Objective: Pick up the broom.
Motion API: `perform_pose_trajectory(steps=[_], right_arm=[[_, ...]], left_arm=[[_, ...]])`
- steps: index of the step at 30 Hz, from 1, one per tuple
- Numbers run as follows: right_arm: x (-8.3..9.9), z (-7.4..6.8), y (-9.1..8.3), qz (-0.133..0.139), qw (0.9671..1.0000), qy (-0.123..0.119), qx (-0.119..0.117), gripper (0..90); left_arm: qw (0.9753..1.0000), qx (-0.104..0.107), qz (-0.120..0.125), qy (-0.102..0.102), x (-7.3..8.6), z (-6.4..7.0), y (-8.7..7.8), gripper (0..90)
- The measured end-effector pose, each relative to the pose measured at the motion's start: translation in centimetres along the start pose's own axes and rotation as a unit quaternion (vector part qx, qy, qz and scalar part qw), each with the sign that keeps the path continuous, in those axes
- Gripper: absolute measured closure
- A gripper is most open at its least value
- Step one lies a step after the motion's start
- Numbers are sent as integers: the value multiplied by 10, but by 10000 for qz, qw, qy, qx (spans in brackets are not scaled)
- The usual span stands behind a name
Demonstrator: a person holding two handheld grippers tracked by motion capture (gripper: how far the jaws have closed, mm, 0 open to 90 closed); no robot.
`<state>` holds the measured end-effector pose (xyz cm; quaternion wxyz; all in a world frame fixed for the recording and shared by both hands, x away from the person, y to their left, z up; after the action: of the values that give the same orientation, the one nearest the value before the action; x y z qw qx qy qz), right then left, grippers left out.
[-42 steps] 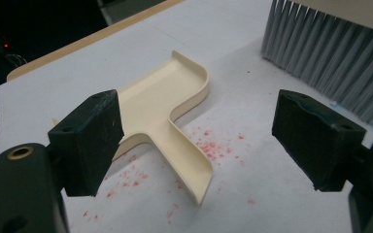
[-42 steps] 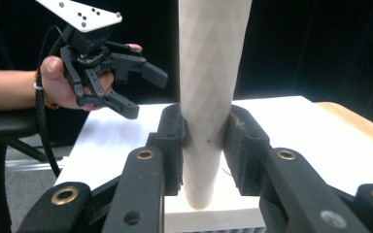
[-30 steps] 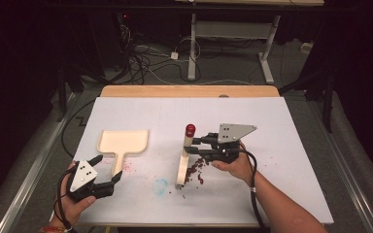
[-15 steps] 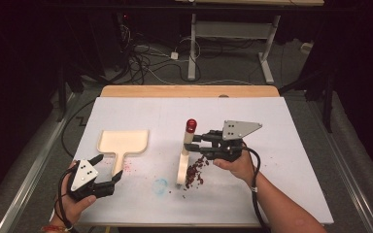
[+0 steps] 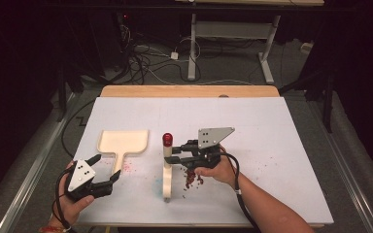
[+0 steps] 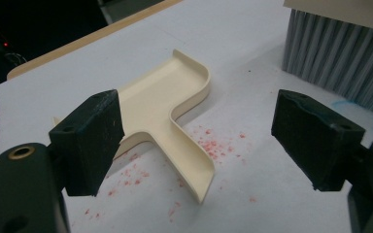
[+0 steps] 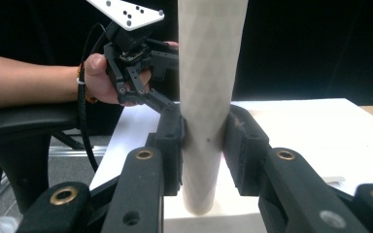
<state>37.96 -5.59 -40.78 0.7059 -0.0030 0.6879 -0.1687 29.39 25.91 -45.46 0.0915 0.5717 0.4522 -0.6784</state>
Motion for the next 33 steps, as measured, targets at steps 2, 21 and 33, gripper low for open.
perform_pose_trajectory(steps=[2,21,33], right_arm=[[1,3,-5,-26,10000,-25,-8,705],[7,47,-74,-48,9976,38,683,704],[-33,1,-90,63,9875,183,1564,704]], left_arm=[[10000,-4,-3,5,0,0,0,183],[9999,60,-105,53,-2,3,6,186],[9998,106,-107,93,-3,5,7,186]])
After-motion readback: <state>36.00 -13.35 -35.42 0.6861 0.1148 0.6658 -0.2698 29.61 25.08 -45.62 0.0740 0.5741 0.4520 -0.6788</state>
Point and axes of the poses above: each handheld gripper's, and its own axes: y roughly forward along the jaws, x roughly out of its underside, z roughly to its right, the point moved 3 cm from there along y, roughly forward along the jaws, and after that the axes turned 12 degrees about x, right-handed, at the moved point
